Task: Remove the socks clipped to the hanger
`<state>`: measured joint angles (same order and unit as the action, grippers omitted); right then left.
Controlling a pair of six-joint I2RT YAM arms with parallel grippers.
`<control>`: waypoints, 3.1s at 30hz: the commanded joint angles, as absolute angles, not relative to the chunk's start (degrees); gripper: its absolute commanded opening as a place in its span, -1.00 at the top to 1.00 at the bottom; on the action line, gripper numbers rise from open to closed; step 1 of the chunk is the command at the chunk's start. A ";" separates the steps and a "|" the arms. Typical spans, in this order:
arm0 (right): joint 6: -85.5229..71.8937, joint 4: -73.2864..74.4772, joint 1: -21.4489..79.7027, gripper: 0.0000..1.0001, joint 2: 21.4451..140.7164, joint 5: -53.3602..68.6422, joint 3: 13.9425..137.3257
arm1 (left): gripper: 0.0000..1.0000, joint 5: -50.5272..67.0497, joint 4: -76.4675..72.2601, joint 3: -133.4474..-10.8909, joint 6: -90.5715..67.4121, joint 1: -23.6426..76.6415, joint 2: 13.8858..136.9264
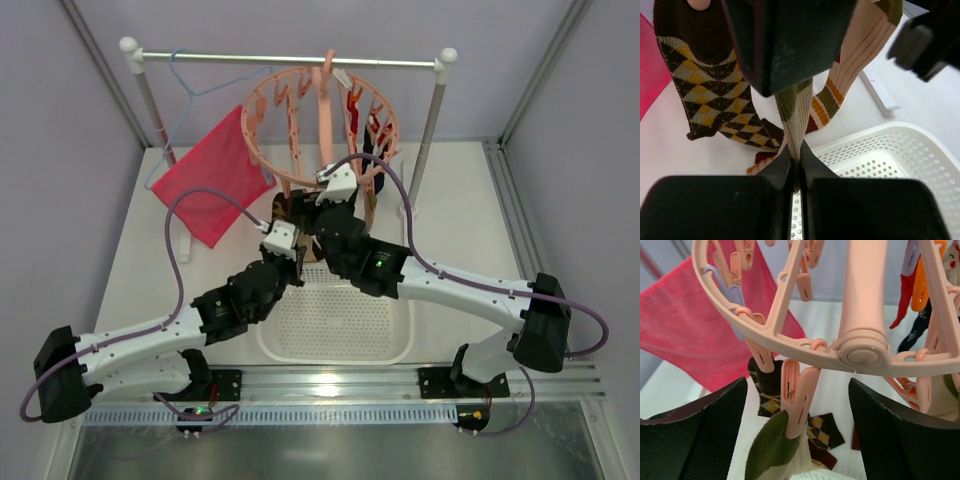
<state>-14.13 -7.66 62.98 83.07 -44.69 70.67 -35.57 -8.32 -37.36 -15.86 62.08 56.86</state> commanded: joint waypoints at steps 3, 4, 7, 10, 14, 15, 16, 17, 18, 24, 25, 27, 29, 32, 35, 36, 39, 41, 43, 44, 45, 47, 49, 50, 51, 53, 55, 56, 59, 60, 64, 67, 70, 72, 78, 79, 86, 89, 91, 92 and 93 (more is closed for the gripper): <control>-12.30 -2.03 64.86 -0.65 85.69 -59.13 77.24 | 0.99 -37.35 -6.77 -38.32 -15.20 62.67 55.11; -12.22 -1.50 64.95 -0.65 86.04 -59.76 77.69 | 1.00 -37.35 -6.85 -38.23 -15.21 62.67 54.93; -11.69 -1.14 65.21 -0.65 87.18 -61.43 78.92 | 0.99 -37.44 -6.77 -38.06 -15.12 62.67 54.32; -10.46 -1.05 65.39 -0.64 88.50 -63.28 80.42 | 1.00 -37.27 -6.94 -37.79 -15.21 62.67 54.05; -8.53 -0.62 65.66 -0.63 90.87 -66.35 83.05 | 0.99 -37.27 -7.38 -37.62 -15.29 62.67 54.40; -8.00 -0.62 65.83 -0.62 91.40 -66.62 83.84 | 0.99 -37.18 -7.30 -37.70 -15.29 62.67 54.40; -7.82 -0.62 65.83 -0.61 91.67 -66.88 84.20 | 0.99 -37.18 -7.38 -37.71 -15.21 62.75 54.67; -7.65 -0.62 65.83 -0.58 91.93 -67.06 84.90 | 0.99 -37.09 -7.47 -37.71 -15.29 62.75 54.93; -7.39 -0.53 65.92 -0.57 92.19 -67.15 85.16 | 0.99 -37.00 -7.56 -37.71 -15.29 62.75 55.11; -6.77 1.41 66.36 -0.55 94.30 -69.96 87.27 | 1.00 -37.35 -8.00 -38.06 -15.21 63.19 55.90; -6.59 1.58 66.36 -0.56 94.83 -70.40 87.54 | 0.99 -37.70 -8.00 -38.14 -15.12 63.37 56.16; -6.50 2.19 66.36 -0.56 95.36 -71.36 88.41 | 0.99 -39.01 -8.09 -38.41 -14.86 64.33 56.95; -6.24 2.63 66.36 -0.56 95.89 -71.63 89.03 | 0.99 -42.79 -7.56 -38.93 -13.72 65.91 57.56; -5.72 2.81 66.36 -0.57 96.50 -72.51 89.65 | 1.00 -48.24 -7.73 -39.64 -11.96 68.98 58.27; -4.84 3.07 66.53 -0.58 97.29 -73.47 90.52 | 0.99 -50.79 -7.74 -40.25 -10.90 71.01 58.97; -4.57 3.25 66.71 -0.57 97.47 -73.82 90.79 | 1.00 -50.97 -7.73 -40.78 -10.72 71.36 59.24; -4.48 3.69 67.24 -0.60 97.91 -73.83 91.41 | 1.00 -51.59 -7.91 -41.57 -10.11 72.33 60.90; -4.66 3.78 67.41 -0.64 98.00 -73.39 91.41 | 1.00 -52.03 -8.09 -42.01 -9.93 72.86 62.31; -5.01 4.30 67.50 -0.67 97.91 -73.30 91.41 | 1.00 -52.29 -8.17 -42.36 -9.67 73.38 62.75; -5.01 4.31 67.50 -0.69 97.91 -73.21 91.41 | 1.00 -52.38 -8.26 -42.36 -9.58 73.56 62.84; -5.44 5.00 67.50 -0.71 98.00 -72.95 91.49 | 0.99 -52.47 -8.35 -42.45 -9.58 73.74 62.67; -6.67 6.32 67.50 -0.73 98.00 -71.12 91.93 | 1.00 -52.21 -8.61 -42.45 -9.41 74.09 62.58; -9.04 7.91 67.50 -0.74 97.74 -69.18 91.85 | 1.00 -51.24 -8.79 -42.45 -9.05 74.18 62.58; -9.66 8.26 67.50 -0.74 97.56 -67.60 91.76 | 0.99 -50.89 -8.79 -42.45 -8.97 74.27 62.75; -10.28 9.22 67.50 -0.74 97.38 -66.98 91.76 | 1.00 -50.63 -8.70 -42.45 -8.88 74.27 62.75; -11.86 9.75 67.41 -0.75 96.60 -64.53 91.58 | 1.00 -50.63 -8.44 -42.10 -8.96 74.35 62.67; -12.74 10.72 67.50 -0.75 95.89 -62.68 91.41 | 1.00 -50.80 -8.44 -41.75 -9.05 74.44 62.32; -13.35 10.72 67.41 -0.75 94.76 -61.97 91.23 | 0.99 -50.80 -8.52 -41.57 -9.23 74.53 62.14; -13.62 10.11 67.41 -0.75 92.99 -59.16 90.62 | 1.00 -50.80 -8.44 -40.96 -9.40 74.62 61.96; -13.62 10.63 67.41 -0.76 92.73 -58.11 90.88 | 1.00 -50.80 -8.44 -40.87 -9.40 74.62 62.14; -14.50 12.39 67.50 -0.76 92.72 -57.04 92.63 | 1.00 -51.15 -8.52 -41.22 -9.23 74.71 63.10; -15.90 16.16 67.33 -0.77 94.56 -59.75 94.91 | 1.00 -51.94 -8.70 -41.40 -8.88 75.50 63.11; -18.45 20.03 67.06 -0.77 96.06 -61.78 96.24 | 0.99 -52.65 -9.14 -41.75 -8.35 76.55 63.19; -19.51 22.14 67.06 -0.77 96.59 -63.54 96.50 | 1.00 -53.35 -9.32 -42.01 -7.91 77.51 63.54; -21.80 25.40 66.36 -0.77 97.91 -66.00 97.03 | 1.00 -54.32 -10.54 -42.71 -6.94 79.45 65.39; -22.06 25.92 66.18 -0.77 98.08 -66.18 97.03 | 1.00 -54.58 -10.63 -42.80 -6.94 79.63 65.65; -25.57 29.44 64.69 -0.76 99.23 -66.18 96.59 | 1.00 -55.02 -11.07 -43.42 -6.77 80.24 66.80; -26.37 29.45 64.07 -0.73 99.49 -65.39 95.80 | 1.00 -54.67 -11.51 -43.24 -6.68 80.42 66.45; -26.54 29.44 63.90 -0.70 99.67 -64.69 95.54 | 1.00 -54.67 -11.51 -43.24 -6.59 80.42 66.53; -26.54 29.27 63.81 -0.64 99.67 -64.60 95.45 | 0.99 -54.58 -11.51 -43.24 -6.68 80.42 66.53; -26.54 29.18 63.72 -0.61 99.93 -64.60 95.28 | 1.00 -54.32 -11.60 -43.24 -6.59 80.42 66.53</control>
<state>-24.82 31.75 63.44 94.80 -62.81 96.05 -62.61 -12.60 -40.97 -16.05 76.77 65.10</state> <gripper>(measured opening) 0.823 0.005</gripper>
